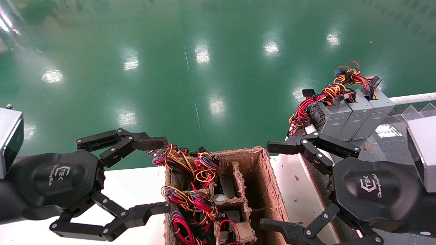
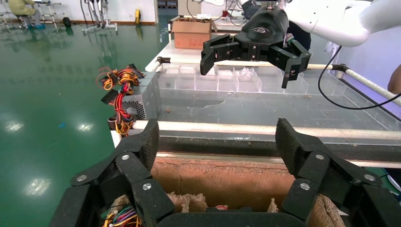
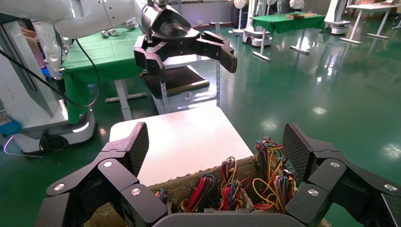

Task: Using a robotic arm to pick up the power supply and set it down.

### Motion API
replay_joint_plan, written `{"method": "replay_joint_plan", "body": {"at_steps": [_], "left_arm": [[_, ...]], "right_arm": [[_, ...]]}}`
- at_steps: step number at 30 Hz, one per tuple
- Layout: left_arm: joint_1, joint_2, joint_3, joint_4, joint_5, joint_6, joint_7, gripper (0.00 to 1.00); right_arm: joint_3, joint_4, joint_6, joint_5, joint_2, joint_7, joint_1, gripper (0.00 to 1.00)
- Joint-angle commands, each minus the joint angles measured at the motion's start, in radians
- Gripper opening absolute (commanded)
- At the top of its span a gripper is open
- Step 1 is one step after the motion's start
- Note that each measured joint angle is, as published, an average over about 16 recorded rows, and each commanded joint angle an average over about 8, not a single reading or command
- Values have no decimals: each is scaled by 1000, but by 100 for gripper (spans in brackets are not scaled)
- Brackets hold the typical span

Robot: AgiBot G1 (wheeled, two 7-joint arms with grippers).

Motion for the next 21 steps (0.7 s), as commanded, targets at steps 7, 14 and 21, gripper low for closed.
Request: {"method": "replay_joint_plan", "body": {"at_steps": [7,14,21], "left_arm": [[0,0,0,0,0,0,0,0],[0,0,0,0,0,0,0,0],[0,0,0,0,0,0,0,0]], "right_arm": [[0,0,0,0,0,0,0,100],[0,0,0,0,0,0,0,100],[-1,-3,2,-2,0,0,-3,100]]}}
